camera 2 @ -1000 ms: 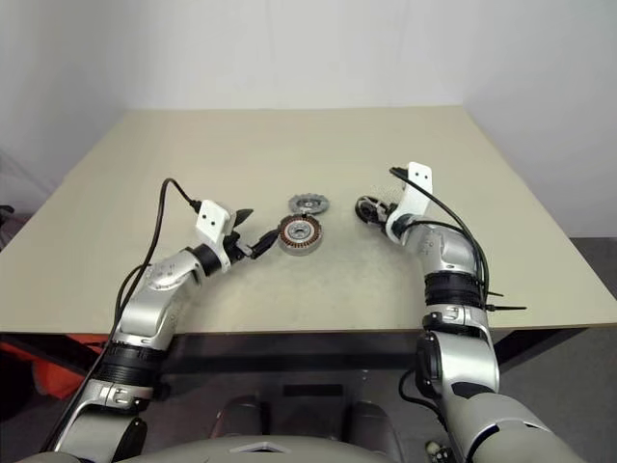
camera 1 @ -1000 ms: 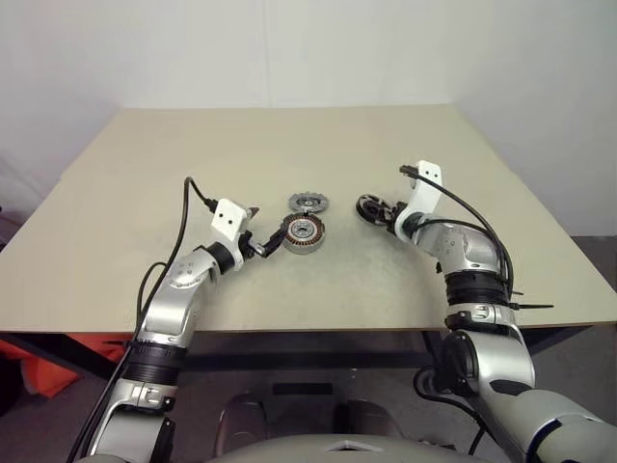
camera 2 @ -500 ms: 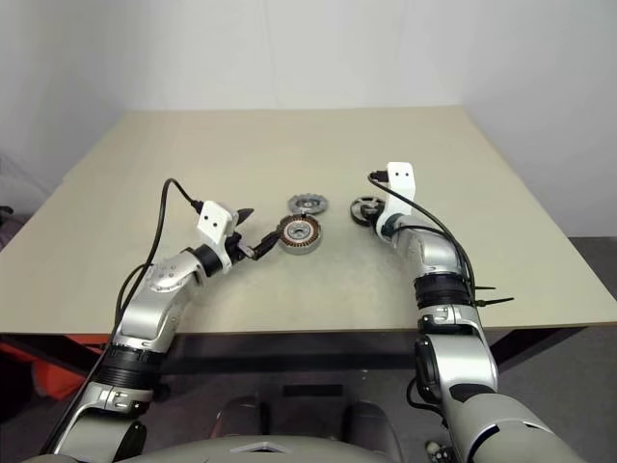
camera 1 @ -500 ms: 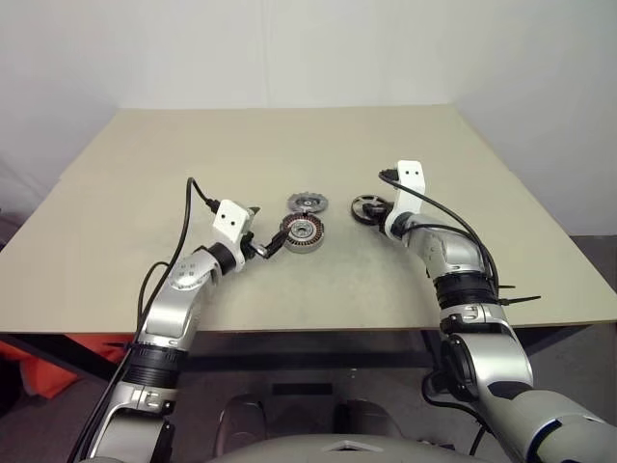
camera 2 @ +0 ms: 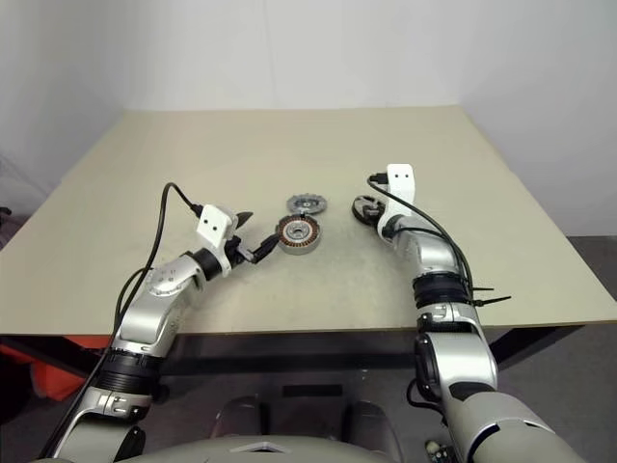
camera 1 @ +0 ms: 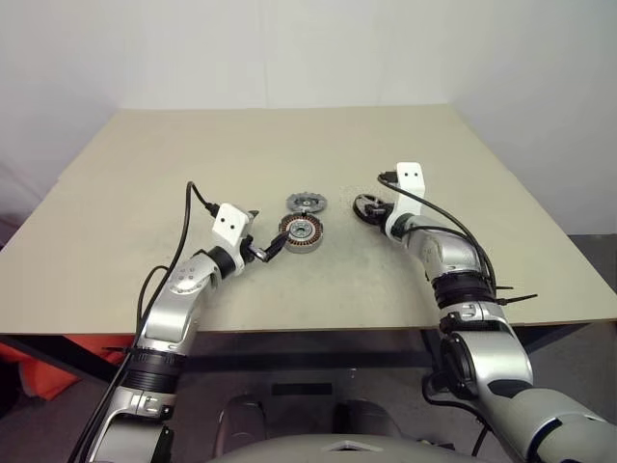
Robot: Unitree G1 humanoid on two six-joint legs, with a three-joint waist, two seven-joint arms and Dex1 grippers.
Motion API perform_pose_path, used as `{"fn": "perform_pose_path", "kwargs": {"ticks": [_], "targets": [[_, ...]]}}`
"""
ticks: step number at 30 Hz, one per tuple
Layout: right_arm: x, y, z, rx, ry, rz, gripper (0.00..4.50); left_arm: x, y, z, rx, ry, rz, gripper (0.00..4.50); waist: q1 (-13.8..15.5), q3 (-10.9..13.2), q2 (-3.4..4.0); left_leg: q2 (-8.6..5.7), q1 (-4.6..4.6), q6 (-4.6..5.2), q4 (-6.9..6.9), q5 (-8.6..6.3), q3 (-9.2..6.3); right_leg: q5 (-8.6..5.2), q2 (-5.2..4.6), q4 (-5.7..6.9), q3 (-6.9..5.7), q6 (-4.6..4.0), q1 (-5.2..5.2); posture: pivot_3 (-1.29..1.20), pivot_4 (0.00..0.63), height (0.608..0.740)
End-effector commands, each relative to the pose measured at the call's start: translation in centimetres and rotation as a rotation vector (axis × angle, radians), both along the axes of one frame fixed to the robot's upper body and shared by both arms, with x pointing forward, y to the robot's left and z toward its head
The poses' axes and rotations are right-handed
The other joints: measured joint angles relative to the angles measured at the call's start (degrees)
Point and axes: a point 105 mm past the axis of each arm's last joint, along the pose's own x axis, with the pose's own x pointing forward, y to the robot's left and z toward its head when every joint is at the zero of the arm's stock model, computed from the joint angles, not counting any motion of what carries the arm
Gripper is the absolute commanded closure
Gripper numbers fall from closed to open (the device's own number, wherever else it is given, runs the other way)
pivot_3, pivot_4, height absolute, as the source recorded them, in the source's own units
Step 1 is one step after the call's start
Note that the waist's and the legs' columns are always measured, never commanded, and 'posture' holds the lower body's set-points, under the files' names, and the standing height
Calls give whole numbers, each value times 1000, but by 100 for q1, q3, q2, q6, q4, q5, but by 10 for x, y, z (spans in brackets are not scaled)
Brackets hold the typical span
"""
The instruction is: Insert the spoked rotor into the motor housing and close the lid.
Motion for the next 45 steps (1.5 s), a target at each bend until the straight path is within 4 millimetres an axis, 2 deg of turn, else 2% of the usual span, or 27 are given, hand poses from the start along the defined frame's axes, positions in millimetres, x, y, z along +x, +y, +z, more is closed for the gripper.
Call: {"fn": "perform_pose_path", "kwargs": {"ticks": [1, 10, 13, 15, 16, 23, 28, 31, 39, 45], "targets": [[6, 5, 8, 4, -29, 4, 2778, -1, -3, 16, 2, -63, -14, 0, 0, 0, 0, 0, 0, 0, 0, 0, 0, 0, 0, 0, 0, 0, 0, 0, 0, 740], [7, 5, 8, 14, -35, 6, 2778, -1, -4, 14, 9, -61, -18, 0, 0, 0, 0, 0, -1, 0, 0, 0, 0, 0, -1, 0, 1, -1, 0, 0, 0, 740], [6, 5, 7, 27, -31, 5, 3320, 0, -5, 14, 10, -61, -19, 0, -1, 0, 0, 0, -1, 0, 0, 0, 0, 0, 0, 0, 1, -1, 0, 0, 0, 740], [6, 5, 6, 31, -27, 3, 4051, 0, -5, 14, 10, -61, -19, 0, -4, 0, 0, 0, -1, 0, 0, 0, 0, 0, 0, 0, 1, 0, 0, 0, 0, 740], [5, 5, 6, 32, -24, 2, 4244, 0, -5, 14, 10, -62, -19, 0, -4, 0, 0, 0, -1, 0, 0, 0, 0, 0, 0, -1, 1, 0, 0, 0, 0, 740], [6, 2, 8, 9, -32, 3, 4241, 0, -5, 14, 11, -62, -16, 0, -4, 0, 0, 0, -2, 1, -1, -1, 1, 0, 0, -1, 1, 0, -1, 0, 0, 740], [12, -5, 45, 6, -135, -22, 4241, -1, -4, 12, 16, -60, -14, 0, 1, 1, 1, 0, -6, 1, -1, -1, 1, 0, -1, -2, 1, 0, -3, 0, 0, 740], [12, -14, 56, -26, -161, -57, 4241, -1, -4, 12, 18, -58, -13, 0, 10, 2, 2, 0, -14, 1, -2, -1, 0, 0, -1, -2, 1, 0, -10, 0, 0, 740], [10, -40, 51, -116, -137, -169, 4241, -1, -5, 11, 21, -57, -19, 0, 9, 3, 2, -2, -14, 2, -4, -1, 2, 0, 0, -3, 1, 0, -13, 0, 0, 740], [8, -42, 50, -154, -129, -204, 4241, -1, -5, 11, 23, -57, -22, 0, 6, 3, 2, -4, -15, 2, -4, -1, 3, -1, 0, -3, 1, 0, -14, 0, 0, 740]]}}
